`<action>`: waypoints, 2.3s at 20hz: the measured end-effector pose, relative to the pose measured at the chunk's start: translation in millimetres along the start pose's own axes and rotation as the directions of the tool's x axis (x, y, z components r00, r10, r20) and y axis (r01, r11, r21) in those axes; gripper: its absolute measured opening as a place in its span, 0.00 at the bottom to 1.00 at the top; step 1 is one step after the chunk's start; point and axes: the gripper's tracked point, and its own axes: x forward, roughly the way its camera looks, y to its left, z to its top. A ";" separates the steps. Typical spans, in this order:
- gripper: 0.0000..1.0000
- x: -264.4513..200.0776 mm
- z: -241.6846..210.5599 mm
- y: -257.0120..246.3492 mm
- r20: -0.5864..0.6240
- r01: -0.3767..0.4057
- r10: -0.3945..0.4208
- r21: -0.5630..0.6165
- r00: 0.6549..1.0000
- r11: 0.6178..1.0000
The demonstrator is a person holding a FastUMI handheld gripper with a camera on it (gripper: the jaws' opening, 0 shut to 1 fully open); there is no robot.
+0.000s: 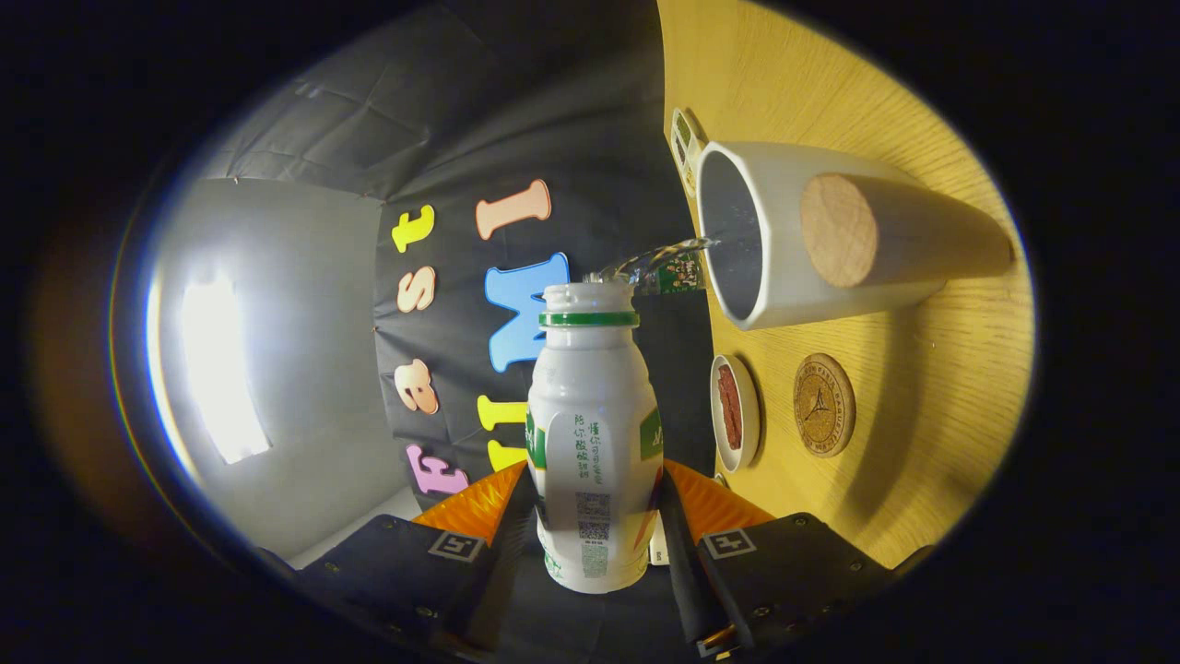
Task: Take the bottle from table, then pour the juice into the cup, finally place the bottle on the coaster
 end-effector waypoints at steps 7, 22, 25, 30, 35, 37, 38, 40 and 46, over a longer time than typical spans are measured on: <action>0.71 1.6 -0.3 0.0 -0.001 0.000 0.000 0.015 1.000 1.000; 0.71 1.5 1.4 0.0 0.002 -0.003 0.003 0.044 1.000 0.999; 0.71 1.9 1.4 0.8 0.004 -0.005 0.004 0.052 1.000 0.999; 0.71 1.9 0.7 0.5 0.002 -0.005 0.005 0.065 1.000 0.998; 0.71 2.7 0.2 1.1 0.000 -0.007 0.007 0.078 1.000 0.997; 0.71 2.4 0.5 0.7 -0.002 -0.007 0.008 0.079 1.000 0.997; 0.71 2.7 0.7 0.4 -0.002 -0.007 0.007 0.081 1.000 0.997; 0.71 2.8 0.9 1.1 -0.001 -0.008 0.008 0.088 1.000 0.996; 0.71 2.4 1.7 1.4 0.004 -0.013 0.012 0.106 1.000 0.994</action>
